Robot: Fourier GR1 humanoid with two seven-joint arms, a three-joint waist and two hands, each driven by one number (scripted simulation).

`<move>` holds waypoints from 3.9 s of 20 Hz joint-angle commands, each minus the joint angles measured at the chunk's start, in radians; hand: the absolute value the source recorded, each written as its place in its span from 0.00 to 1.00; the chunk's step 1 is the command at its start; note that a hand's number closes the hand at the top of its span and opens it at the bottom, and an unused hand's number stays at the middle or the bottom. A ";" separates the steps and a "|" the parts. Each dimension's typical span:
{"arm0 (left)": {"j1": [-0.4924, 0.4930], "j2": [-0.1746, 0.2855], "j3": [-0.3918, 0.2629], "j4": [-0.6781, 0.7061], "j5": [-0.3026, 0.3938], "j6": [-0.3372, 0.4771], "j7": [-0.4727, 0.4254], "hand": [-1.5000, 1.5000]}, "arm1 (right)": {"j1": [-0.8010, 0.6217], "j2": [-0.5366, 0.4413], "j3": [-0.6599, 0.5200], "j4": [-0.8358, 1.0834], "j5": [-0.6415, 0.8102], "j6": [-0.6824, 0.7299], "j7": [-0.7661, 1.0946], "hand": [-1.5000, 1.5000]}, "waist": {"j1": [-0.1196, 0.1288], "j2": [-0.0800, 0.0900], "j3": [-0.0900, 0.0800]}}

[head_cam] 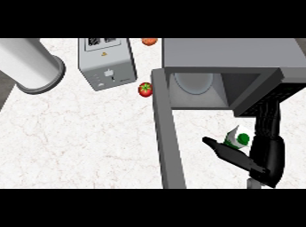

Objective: Pick up the milk, place it into the microwave and close the microwave

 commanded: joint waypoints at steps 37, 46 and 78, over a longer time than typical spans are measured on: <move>0.075 0.006 0.043 -0.022 0.048 -0.062 -0.046 0.00 | -0.155 -0.102 -0.377 0.883 -0.137 0.137 -0.597 0.00 | 0.003 0.001 0.000; 0.046 -0.010 -0.001 0.002 0.025 -0.027 -0.032 0.00 | -0.228 -0.150 -0.303 1.040 -0.186 0.618 -0.663 0.00 | 0.001 0.005 0.002; 0.062 -0.010 0.060 0.018 0.095 -0.088 -0.034 0.00 | -0.211 -0.167 -0.173 0.520 -0.214 0.747 -0.480 1.00 | -0.008 -0.002 -0.001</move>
